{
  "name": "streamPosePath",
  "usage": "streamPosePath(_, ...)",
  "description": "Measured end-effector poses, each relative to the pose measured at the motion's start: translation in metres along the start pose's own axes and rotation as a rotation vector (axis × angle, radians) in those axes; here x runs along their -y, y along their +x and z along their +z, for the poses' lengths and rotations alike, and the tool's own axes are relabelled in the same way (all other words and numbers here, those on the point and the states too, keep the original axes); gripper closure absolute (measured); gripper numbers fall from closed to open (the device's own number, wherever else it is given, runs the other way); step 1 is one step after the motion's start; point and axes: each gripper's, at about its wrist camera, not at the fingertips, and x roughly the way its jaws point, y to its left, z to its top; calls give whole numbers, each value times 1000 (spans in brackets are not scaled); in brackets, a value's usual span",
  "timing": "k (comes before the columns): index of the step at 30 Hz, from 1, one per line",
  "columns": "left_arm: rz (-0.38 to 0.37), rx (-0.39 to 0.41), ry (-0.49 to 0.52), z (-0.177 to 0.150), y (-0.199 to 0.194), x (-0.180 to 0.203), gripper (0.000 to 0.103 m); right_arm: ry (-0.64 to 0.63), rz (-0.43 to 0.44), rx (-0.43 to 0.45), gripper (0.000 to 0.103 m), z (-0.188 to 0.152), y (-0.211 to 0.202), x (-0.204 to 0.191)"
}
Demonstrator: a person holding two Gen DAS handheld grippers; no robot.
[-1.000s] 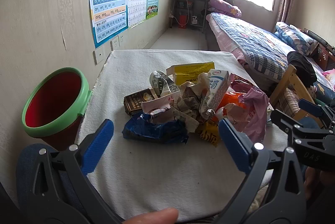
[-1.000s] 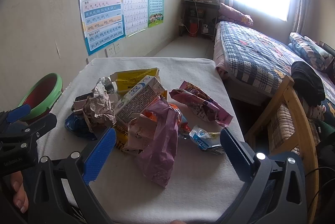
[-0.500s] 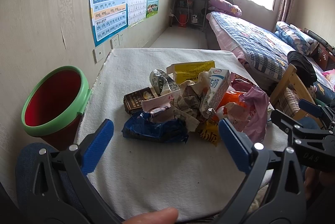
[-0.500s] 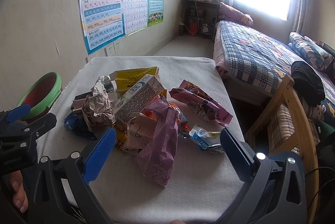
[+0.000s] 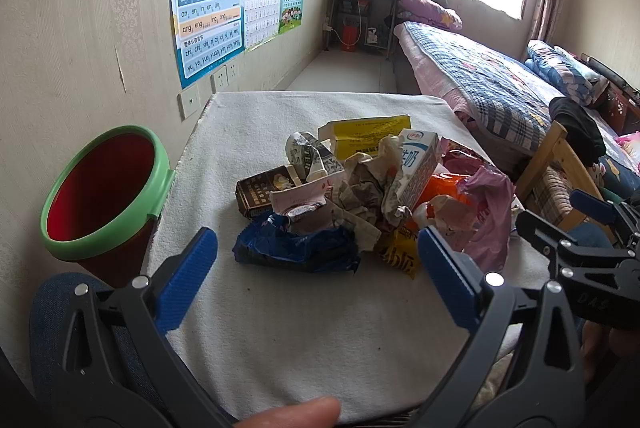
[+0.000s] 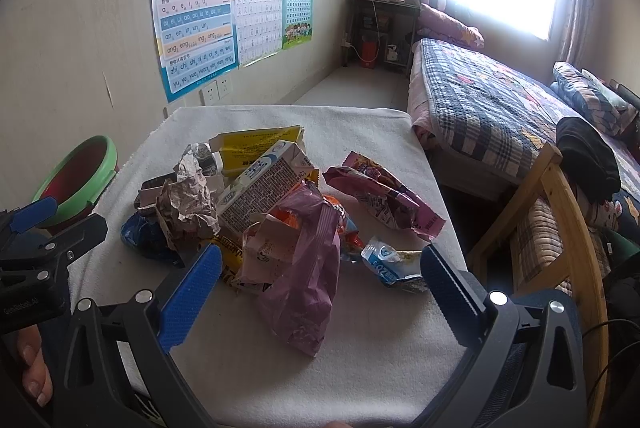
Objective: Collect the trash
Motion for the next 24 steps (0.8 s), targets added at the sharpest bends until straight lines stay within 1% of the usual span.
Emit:
streamPosePath(8, -3, -6, 7, -1, 1, 1, 5, 0, 0, 0, 7, 0, 0, -1)
streamPosePath(12, -35, -8, 4, -1, 1, 0, 5, 0, -1, -1, 7, 1, 1, -1)
streamPosePath(17, -50, 1, -9, 0, 0, -2, 5, 0, -1, -1, 7, 0, 0, -1)
streamPosePath(24, -40, -1, -2, 1, 0, -1, 5, -1, -1, 1, 7, 1, 1, -2)
